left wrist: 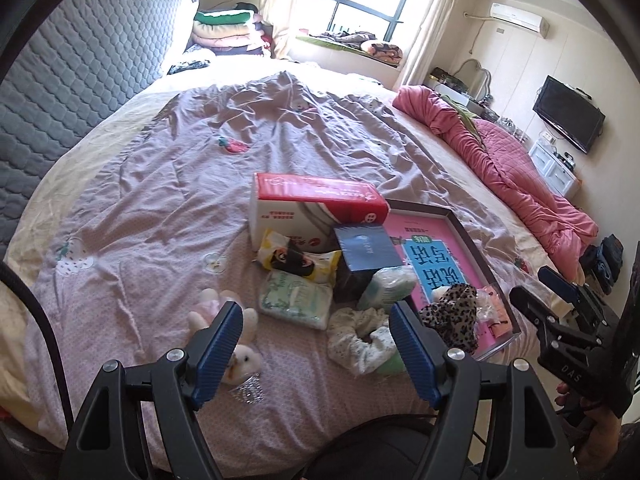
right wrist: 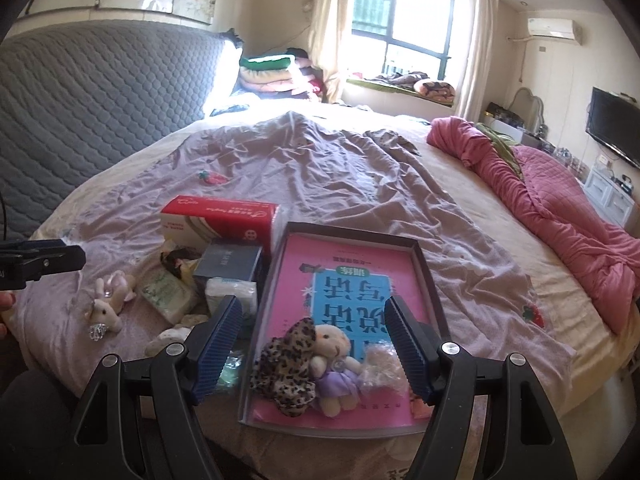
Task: Organize soft objects
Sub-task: 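Withdraw both grippers from the tray back toward the pile of soft items, then grasp the cream bunny plush with the left gripper while the right gripper grasps the green sponge bag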
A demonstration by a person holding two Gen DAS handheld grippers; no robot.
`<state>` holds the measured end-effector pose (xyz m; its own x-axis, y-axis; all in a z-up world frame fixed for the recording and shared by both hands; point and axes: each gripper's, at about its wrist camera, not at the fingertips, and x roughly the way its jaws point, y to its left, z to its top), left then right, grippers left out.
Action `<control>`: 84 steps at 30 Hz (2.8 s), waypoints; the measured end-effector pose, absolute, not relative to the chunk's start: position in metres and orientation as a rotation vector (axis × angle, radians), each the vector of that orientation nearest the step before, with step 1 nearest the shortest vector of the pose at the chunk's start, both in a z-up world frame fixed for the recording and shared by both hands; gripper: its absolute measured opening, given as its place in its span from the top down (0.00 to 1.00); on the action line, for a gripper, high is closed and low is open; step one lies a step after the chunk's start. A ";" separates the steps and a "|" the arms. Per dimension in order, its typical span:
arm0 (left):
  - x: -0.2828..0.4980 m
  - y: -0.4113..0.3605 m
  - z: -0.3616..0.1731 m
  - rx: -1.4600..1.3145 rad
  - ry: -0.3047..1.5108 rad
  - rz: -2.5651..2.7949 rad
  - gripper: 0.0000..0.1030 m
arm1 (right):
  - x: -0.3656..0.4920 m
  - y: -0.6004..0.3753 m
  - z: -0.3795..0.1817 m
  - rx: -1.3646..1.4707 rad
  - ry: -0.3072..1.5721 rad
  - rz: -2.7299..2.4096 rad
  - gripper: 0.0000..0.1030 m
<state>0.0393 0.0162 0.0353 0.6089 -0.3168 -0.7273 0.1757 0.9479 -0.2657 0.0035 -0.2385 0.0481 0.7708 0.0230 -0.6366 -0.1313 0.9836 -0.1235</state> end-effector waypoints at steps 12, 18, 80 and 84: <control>0.030 0.047 0.027 -0.197 0.887 -0.215 0.27 | 0.001 -0.200 0.043 -0.239 0.709 0.198 0.27; 0.026 0.052 0.014 -0.183 0.928 -0.198 0.27 | 0.001 -0.190 0.029 -0.279 0.767 0.233 0.27; 0.058 0.066 -0.075 -0.324 1.119 -0.151 0.27 | 0.056 -0.145 -0.084 -0.482 0.979 0.388 0.38; 0.066 0.076 -0.082 -0.356 1.126 -0.114 0.27 | 0.067 -0.145 -0.088 -0.438 0.977 0.387 0.43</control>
